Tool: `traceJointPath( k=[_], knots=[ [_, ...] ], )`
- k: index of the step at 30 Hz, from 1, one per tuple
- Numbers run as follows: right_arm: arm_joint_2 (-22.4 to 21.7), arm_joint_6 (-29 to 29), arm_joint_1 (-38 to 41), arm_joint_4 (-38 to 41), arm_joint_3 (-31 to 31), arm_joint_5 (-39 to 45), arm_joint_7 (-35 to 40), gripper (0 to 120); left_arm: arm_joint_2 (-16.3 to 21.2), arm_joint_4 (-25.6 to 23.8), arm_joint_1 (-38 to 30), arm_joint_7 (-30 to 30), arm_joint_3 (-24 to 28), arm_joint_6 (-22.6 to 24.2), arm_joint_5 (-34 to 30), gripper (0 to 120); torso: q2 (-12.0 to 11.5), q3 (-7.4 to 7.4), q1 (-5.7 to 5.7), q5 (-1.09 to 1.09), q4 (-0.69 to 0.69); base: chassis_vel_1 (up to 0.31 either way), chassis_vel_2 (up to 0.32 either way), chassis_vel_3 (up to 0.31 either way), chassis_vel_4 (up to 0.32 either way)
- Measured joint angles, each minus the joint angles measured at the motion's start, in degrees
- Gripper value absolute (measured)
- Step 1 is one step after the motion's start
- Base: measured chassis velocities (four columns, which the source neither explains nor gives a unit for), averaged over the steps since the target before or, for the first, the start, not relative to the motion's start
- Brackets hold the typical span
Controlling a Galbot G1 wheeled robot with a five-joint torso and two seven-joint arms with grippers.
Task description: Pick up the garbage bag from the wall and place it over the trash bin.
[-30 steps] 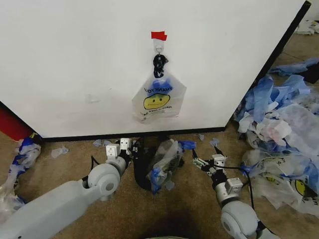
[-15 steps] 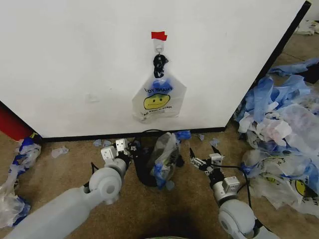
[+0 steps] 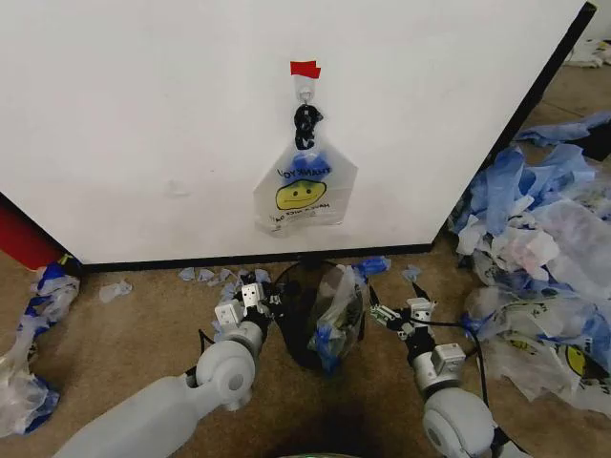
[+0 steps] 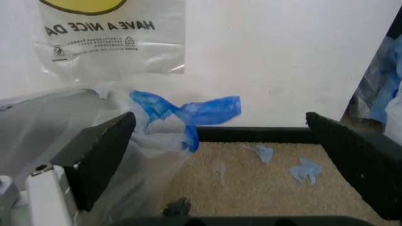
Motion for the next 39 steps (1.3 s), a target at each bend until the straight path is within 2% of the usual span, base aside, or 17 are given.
traceJointPath(
  k=[11,39],
  knots=[
    [0.38,-0.01,1.06,-0.68,-0.65,0.06,0.02,100,2.45,-1.23,-1.1,0.75,-0.37,-0.37,0.72,3,0.0,0.02,0.01,0.02,0.01,0.0,0.0,0.0,0.0],
    [0.51,-0.07,0.43,0.12,-0.08,0.06,0.04,100,1.69,-1.26,0.48,-1.46,-0.17,-2.11,3.85,3,0.0,0.0,0.01,0.01,0.01,0.0,0.0,0.0,0.0]
  ],
)
